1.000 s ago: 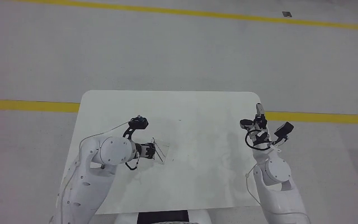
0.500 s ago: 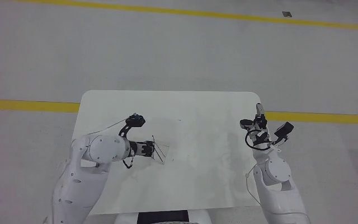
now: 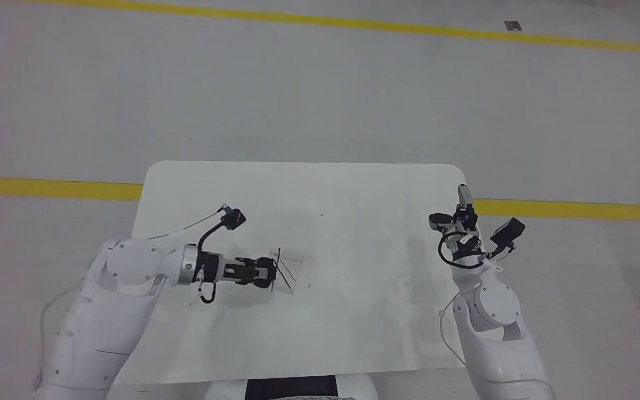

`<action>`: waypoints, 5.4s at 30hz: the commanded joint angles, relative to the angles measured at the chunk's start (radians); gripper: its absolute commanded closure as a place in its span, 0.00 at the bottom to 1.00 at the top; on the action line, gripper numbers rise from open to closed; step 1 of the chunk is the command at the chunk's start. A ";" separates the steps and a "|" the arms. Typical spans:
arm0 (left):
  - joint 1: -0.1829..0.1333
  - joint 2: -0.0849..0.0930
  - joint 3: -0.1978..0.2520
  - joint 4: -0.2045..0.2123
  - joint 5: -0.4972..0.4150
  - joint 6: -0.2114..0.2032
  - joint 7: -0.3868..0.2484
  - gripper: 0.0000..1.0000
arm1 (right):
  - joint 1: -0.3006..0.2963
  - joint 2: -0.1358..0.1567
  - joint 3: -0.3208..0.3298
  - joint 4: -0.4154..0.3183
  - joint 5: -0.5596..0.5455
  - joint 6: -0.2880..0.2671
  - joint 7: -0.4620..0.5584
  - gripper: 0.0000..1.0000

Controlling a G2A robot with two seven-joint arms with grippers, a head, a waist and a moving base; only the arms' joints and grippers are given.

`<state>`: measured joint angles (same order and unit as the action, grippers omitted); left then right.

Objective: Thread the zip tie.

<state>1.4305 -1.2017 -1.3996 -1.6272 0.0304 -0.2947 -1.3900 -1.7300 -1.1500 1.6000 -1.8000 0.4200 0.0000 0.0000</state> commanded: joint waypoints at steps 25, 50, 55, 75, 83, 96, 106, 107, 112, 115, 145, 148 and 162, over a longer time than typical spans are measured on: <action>-0.090 0.174 0.177 0.099 -0.280 -0.045 0.000 1.00 | 0.000 0.000 0.000 0.000 0.000 0.000 0.000 0.00; -0.132 0.255 0.273 0.155 -0.438 -0.045 0.000 1.00 | 0.026 0.002 -0.041 -0.029 -0.042 0.010 0.144 0.00; -0.132 0.255 0.273 0.155 -0.438 -0.045 0.000 1.00 | 0.061 0.007 -0.102 -0.044 -0.150 0.049 0.279 0.00; -0.132 0.255 0.273 0.155 -0.438 -0.045 0.000 1.00 | 0.112 0.012 -0.227 -0.040 -0.304 0.054 0.517 0.00; -0.132 0.255 0.273 0.155 -0.438 -0.045 0.000 1.00 | 0.173 0.009 -0.324 -0.004 -0.375 0.070 0.599 0.00; -0.132 0.255 0.273 0.155 -0.438 -0.045 0.000 1.00 | 0.205 0.007 -0.371 0.000 -0.356 0.060 0.687 0.00; -0.132 0.255 0.273 0.155 -0.438 -0.045 0.000 1.00 | 0.333 -0.017 -0.491 0.106 -0.199 0.153 0.806 0.00; -0.132 0.255 0.273 0.155 -0.438 -0.045 0.000 1.00 | 0.333 -0.017 -0.491 0.106 -0.199 0.153 0.806 0.00; -0.132 0.255 0.273 0.155 -0.438 -0.045 0.000 1.00 | 0.333 -0.017 -0.491 0.106 -0.199 0.153 0.806 0.00; -0.132 0.255 0.273 0.155 -0.438 -0.045 0.000 1.00 | 0.338 -0.021 -0.516 0.129 -0.153 0.163 0.833 0.00; -0.150 0.277 0.309 0.130 -0.381 -0.045 0.000 1.00 | 0.453 -0.055 -0.656 0.309 0.040 0.155 0.952 0.00; -0.150 0.277 0.309 0.130 -0.381 -0.045 0.000 1.00 | 0.453 -0.055 -0.656 0.309 0.040 0.155 0.952 0.00; -0.150 0.277 0.309 0.130 -0.381 -0.045 0.000 1.00 | 0.465 -0.070 -0.684 0.366 0.108 0.117 0.904 0.19</action>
<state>1.2808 -0.9247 -1.0906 -1.4968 -0.3507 -0.3400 -1.3900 -1.2671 -1.2195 0.9190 -1.4414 0.5254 0.1186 0.9002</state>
